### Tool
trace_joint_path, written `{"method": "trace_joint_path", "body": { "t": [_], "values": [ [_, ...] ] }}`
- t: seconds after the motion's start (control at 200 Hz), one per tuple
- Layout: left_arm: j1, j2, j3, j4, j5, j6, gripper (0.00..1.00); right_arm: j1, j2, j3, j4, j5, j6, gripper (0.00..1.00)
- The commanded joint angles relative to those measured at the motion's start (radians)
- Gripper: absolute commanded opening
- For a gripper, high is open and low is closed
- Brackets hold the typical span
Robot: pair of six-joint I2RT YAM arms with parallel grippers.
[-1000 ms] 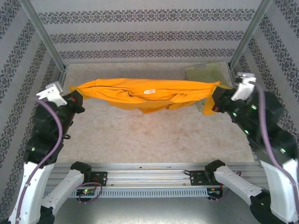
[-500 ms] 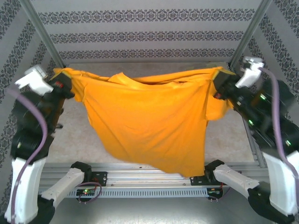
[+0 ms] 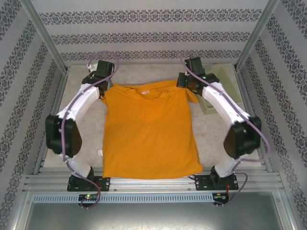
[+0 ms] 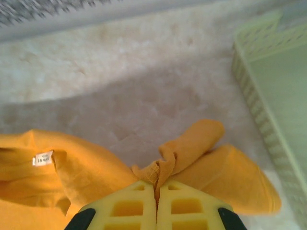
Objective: Fold the inside-out t-shirt
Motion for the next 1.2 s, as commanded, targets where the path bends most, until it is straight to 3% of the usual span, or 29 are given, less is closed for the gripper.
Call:
{"method": "trace_joint_path", "body": {
  "t": [0.0, 0.425, 0.679, 0.739, 0.779, 0.829, 0.889, 1.049, 1.199],
  "values": [
    [0.039, 0.107, 0.067, 0.072, -0.002, -0.006, 0.0, -0.031, 0.133, 0.111, 0.054, -0.037, 0.032, 0.0],
    [0.112, 0.534, 0.464, 0.055, 0.088, 0.033, 0.0, -0.087, 0.679, 0.779, -0.162, -0.007, 0.041, 0.0],
    [0.133, 0.701, 0.72, 0.012, 0.141, 0.041, 0.0, -0.127, 0.865, 1.082, -0.209, -0.032, 0.073, 0.0],
    [0.138, 0.74, 0.799, -0.009, 0.173, 0.053, 0.0, -0.134, 0.871, 1.109, -0.212, -0.037, 0.074, 0.2],
    [0.14, 0.765, 0.859, -0.035, 0.192, 0.062, 0.08, -0.137, 0.863, 1.112, -0.21, -0.037, 0.068, 0.33],
    [0.14, 0.791, 0.93, -0.073, 0.22, 0.078, 0.25, -0.138, 0.845, 1.11, -0.216, -0.035, 0.055, 0.5],
    [0.14, 0.805, 1.009, -0.126, 0.245, 0.097, 0.42, -0.139, 0.816, 1.106, -0.235, -0.033, 0.03, 0.64],
    [0.138, 0.716, 1.032, -0.269, 0.283, 0.081, 0.67, -0.117, 0.663, 0.982, -0.293, -0.03, -0.05, 0.74],
    [0.114, 0.532, 0.838, -0.344, 0.317, 0.054, 0.74, -0.056, 0.344, 0.522, -0.139, 0.007, -0.08, 0.76]
  ]
}}
